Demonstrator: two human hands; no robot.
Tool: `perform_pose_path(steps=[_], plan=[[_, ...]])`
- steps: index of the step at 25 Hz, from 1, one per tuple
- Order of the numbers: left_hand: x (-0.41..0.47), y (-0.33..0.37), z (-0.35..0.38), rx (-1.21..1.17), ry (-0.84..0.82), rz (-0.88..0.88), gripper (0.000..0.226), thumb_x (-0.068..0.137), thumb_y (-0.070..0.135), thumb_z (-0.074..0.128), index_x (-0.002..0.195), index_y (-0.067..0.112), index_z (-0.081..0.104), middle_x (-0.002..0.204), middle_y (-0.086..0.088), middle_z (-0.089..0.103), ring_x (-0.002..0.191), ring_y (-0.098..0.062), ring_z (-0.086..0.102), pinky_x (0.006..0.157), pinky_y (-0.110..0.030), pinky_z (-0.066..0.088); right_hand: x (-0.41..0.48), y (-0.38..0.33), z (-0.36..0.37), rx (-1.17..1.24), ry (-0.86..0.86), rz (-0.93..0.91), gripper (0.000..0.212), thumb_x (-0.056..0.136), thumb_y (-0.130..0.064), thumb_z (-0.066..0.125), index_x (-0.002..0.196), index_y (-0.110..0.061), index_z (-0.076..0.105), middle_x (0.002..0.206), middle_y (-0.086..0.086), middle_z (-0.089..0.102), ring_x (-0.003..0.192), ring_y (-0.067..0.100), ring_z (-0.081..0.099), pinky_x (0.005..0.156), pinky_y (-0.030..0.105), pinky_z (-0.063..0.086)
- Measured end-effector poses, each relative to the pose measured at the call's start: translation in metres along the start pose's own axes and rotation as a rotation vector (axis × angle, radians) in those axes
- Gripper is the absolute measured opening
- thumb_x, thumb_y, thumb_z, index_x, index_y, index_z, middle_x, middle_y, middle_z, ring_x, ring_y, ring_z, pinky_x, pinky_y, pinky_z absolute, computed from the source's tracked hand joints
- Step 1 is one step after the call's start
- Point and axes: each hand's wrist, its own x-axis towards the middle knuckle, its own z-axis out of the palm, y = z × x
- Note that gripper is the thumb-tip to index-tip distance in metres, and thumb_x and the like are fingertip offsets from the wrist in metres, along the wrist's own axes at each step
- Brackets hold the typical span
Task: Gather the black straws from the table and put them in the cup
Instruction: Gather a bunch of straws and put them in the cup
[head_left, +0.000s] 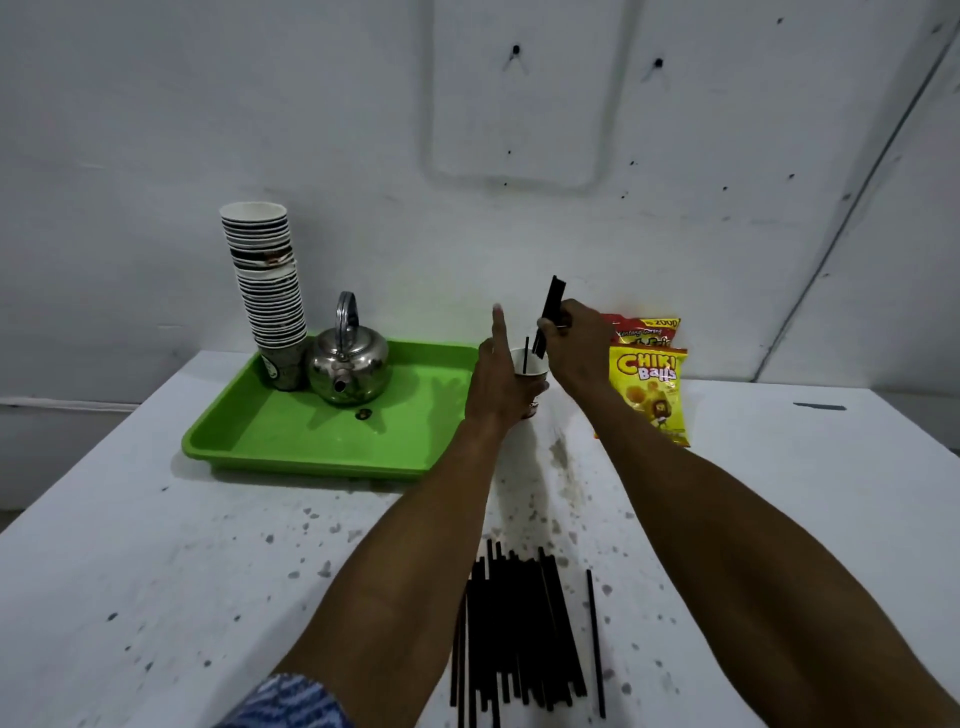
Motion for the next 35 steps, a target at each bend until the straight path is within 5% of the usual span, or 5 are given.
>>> perform_pose_path(steps=[3, 8, 15, 27, 35], plan=[[0.009, -0.006, 0.007, 0.007, 0.001, 0.002, 0.124, 0.072, 0.021, 0.079, 0.154, 0.027, -0.014, 0.098, -0.018, 0.062, 0.082, -0.032, 0.063, 0.061, -0.036, 0.048, 0.003, 0.006, 0.012, 0.024, -0.053, 0.018, 0.020, 0.085, -0.009, 0.068, 0.103, -0.001, 0.067, 0.096, 0.015, 0.074, 0.086, 0.028, 0.071, 0.067, 0.013, 0.046], [0.015, -0.014, 0.010, -0.054, 0.059, 0.082, 0.115, 0.077, 0.009, 0.075, 0.155, 0.011, -0.009, 0.070, -0.001, 0.059, 0.063, -0.023, 0.058, 0.055, -0.033, 0.044, 0.005, 0.009, 0.019, 0.007, -0.078, 0.040, 0.042, 0.083, -0.006, 0.068, 0.123, -0.007, 0.058, 0.101, 0.017, 0.074, 0.091, 0.027, 0.071, 0.071, 0.013, 0.038], [0.019, -0.020, 0.012, -0.004, 0.028, 0.074, 0.121, 0.077, 0.018, 0.075, 0.153, 0.021, -0.018, 0.093, -0.019, 0.066, 0.079, -0.032, 0.064, 0.068, -0.045, 0.054, 0.003, 0.010, 0.024, 0.045, -0.075, 0.081, 0.055, 0.080, -0.011, 0.075, 0.130, -0.015, 0.055, 0.105, 0.012, 0.075, 0.093, 0.022, 0.072, 0.078, 0.019, 0.046], [0.011, -0.012, 0.007, -0.055, 0.010, 0.095, 0.118, 0.077, 0.009, 0.075, 0.153, 0.007, -0.014, 0.086, -0.014, 0.070, 0.074, -0.027, 0.064, 0.068, -0.043, 0.053, 0.002, 0.014, 0.019, 0.045, -0.105, 0.046, 0.074, 0.081, 0.000, 0.068, 0.144, -0.024, 0.039, 0.104, 0.007, 0.072, 0.093, 0.018, 0.068, 0.082, 0.029, 0.056], [0.005, -0.010, 0.006, 0.004, -0.027, 0.060, 0.120, 0.077, 0.014, 0.077, 0.154, 0.017, -0.015, 0.100, -0.019, 0.066, 0.088, -0.034, 0.064, 0.079, -0.047, 0.055, -0.001, 0.022, 0.021, -0.039, -0.114, 0.015, 0.034, 0.088, -0.011, 0.058, 0.121, -0.011, 0.065, 0.119, 0.007, 0.070, 0.111, 0.021, 0.065, 0.100, 0.029, 0.049]])
